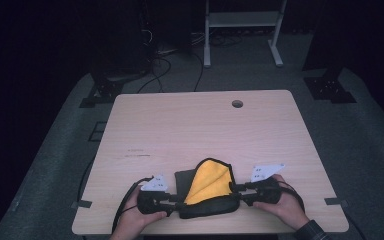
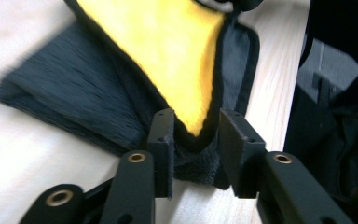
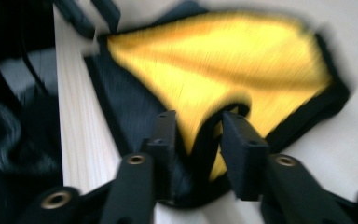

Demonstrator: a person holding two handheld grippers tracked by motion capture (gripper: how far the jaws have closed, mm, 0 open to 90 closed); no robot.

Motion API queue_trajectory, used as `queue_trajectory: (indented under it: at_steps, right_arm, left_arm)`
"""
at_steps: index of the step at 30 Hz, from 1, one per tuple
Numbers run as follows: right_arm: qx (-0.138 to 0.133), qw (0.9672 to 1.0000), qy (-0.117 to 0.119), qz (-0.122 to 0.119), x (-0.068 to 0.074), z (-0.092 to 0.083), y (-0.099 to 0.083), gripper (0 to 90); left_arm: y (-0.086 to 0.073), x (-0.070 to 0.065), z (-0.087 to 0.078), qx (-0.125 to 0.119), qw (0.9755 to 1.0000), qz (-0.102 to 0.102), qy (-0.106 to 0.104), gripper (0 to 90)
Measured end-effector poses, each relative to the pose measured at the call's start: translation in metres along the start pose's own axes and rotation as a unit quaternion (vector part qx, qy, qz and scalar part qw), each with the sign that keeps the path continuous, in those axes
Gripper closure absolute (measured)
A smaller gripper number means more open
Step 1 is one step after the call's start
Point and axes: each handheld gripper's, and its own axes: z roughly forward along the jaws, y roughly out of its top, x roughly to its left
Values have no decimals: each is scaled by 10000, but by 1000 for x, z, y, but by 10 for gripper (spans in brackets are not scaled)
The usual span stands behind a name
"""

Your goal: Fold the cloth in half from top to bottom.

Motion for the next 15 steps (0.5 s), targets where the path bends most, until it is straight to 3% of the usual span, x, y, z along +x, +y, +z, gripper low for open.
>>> queue_trajectory:
  at_steps: [3, 6, 9, 12, 15]
  right_arm:
    - [-282, 9995, -108, 88, -10, -5, 15, 560]
    - [-348, 9989, -290, 130, -25, -2, 29, 517]
    - [-400, 9981, -381, 272, -44, 9, 41, 488]
    - [-289, 9977, -466, 402, -61, 26, 53, 478]
    - [-214, 9975, -425, 531, -76, 45, 63, 489]
  left_arm:
    - [3, 7, -9, -169, 9997, -73, 162, 614]
    - [4, 14, -11, -251, 9991, -164, 289, 605]
    - [6, 17, -5, -191, 9993, -177, 286, 603]
    - [5, 18, 2, -103, 9995, -181, 248, 596]
    - [3, 18, 8, -26, 9995, -199, 258, 585]
